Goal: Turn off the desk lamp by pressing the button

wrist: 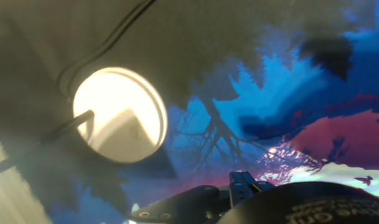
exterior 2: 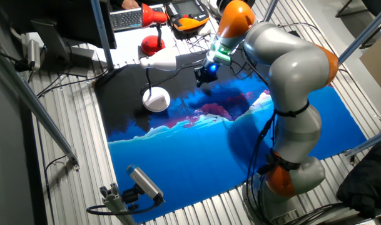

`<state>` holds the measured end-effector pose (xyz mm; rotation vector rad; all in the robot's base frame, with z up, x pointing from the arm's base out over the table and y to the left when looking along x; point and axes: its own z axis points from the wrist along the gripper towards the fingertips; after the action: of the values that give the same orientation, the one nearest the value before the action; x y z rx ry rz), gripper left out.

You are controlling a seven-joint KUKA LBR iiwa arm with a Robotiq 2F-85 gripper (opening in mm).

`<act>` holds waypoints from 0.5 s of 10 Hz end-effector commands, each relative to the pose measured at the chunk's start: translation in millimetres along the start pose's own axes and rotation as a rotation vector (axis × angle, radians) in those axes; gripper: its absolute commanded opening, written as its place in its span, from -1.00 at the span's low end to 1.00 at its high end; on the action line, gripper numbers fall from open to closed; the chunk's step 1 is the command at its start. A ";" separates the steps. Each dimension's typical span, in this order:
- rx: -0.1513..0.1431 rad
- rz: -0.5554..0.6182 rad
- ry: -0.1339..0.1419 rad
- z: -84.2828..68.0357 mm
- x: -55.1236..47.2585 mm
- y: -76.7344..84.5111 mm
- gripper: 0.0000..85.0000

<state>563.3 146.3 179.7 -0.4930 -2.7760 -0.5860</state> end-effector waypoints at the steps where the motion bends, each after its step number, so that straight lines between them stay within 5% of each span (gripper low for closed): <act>1: -0.012 -0.015 0.002 0.1 0.1 0.2 -1.00; 3: -0.053 -0.007 0.002 0.1 0.1 0.2 -1.00; 5: -0.083 0.010 -0.013 16.9 -3.4 4.2 -1.00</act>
<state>565.0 157.1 165.0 -0.5324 -2.7683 -0.7035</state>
